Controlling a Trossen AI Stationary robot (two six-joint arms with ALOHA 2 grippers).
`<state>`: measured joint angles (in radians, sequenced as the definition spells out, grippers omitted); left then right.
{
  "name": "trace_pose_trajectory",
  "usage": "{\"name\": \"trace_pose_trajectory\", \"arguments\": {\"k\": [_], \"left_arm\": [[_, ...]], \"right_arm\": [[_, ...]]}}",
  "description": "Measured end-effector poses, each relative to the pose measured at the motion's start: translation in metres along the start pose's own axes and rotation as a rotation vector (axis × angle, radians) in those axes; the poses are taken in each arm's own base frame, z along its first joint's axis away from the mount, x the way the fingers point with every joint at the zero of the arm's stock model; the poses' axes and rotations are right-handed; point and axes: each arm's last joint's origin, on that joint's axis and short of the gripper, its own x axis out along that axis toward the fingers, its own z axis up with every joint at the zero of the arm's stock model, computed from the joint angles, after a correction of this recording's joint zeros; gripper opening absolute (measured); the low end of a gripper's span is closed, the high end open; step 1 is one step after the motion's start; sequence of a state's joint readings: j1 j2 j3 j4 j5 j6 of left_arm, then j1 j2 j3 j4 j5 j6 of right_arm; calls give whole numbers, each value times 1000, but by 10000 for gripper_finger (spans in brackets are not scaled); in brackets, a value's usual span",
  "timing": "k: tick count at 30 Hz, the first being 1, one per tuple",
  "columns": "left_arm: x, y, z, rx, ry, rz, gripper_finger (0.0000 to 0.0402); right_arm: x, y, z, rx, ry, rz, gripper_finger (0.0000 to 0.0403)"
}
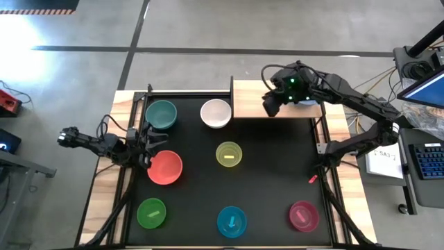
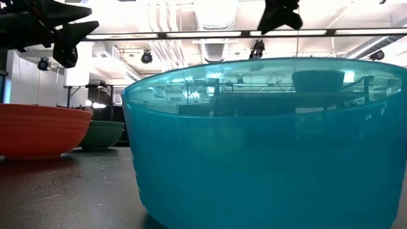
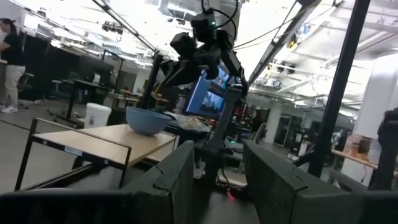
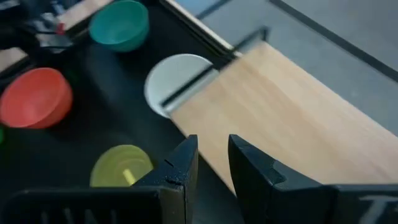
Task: Place and stack bowls onto a shelf
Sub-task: Stack the orange bowl on top of the blue bowl on the shelf
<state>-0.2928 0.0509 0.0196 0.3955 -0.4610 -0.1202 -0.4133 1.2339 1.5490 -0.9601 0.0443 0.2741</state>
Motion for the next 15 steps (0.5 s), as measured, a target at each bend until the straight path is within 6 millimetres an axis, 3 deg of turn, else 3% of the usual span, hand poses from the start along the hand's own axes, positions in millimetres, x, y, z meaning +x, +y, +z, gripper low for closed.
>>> {"name": "trace_pose_trajectory", "arguments": {"k": [15], "left_arm": [[0,0,3,-8,-34,23,123]], "right_arm": [[8,35,-9,-78,33,89,79]]}}
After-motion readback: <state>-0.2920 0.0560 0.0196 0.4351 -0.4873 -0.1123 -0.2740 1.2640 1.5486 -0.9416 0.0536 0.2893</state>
